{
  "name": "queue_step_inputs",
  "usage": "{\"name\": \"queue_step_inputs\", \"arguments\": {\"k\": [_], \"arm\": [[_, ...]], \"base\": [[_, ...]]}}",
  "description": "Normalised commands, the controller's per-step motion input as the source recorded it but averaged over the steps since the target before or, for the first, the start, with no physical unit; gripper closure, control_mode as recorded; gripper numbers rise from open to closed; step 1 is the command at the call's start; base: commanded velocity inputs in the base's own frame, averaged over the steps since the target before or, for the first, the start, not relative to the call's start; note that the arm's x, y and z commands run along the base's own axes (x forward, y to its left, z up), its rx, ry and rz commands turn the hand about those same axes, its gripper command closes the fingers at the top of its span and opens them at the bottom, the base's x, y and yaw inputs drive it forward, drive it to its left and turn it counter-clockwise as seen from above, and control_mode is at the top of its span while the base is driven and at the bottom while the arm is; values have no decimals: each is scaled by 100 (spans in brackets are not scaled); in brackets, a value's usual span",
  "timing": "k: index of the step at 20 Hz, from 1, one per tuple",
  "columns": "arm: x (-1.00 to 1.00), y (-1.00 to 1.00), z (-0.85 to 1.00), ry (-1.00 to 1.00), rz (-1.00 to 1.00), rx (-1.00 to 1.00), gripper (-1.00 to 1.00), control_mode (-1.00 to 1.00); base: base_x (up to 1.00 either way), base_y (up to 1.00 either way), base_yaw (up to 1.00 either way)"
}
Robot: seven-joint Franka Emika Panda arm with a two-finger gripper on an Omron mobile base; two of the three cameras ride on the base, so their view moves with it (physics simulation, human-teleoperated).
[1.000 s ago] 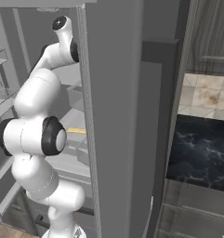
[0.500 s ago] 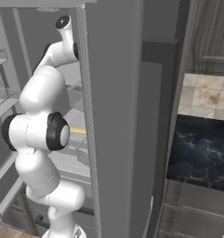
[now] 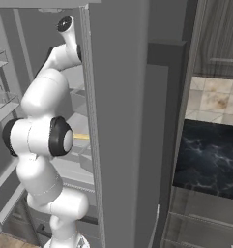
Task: Place the condiment bottle and mayonnaise from the counter to the top shelf of the fridge. If the existing items in the fridge are on the top shelf, move them to other shelves.
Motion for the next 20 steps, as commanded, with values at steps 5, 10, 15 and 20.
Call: {"name": "queue_step_inputs", "arguments": {"k": [5,10,15,20], "arm": [[2,-4,-8,-19,1,-5,-100,-100],[-14,-23,-28,-2,0,7,-100,-100],[-24,-27,-26,4,0,15,-100,-100],[-66,-35,-30,4,0,21,-100,-100]], "base": [[0,0,0],[0,0,0],[0,0,0],[0,0,0]]}}
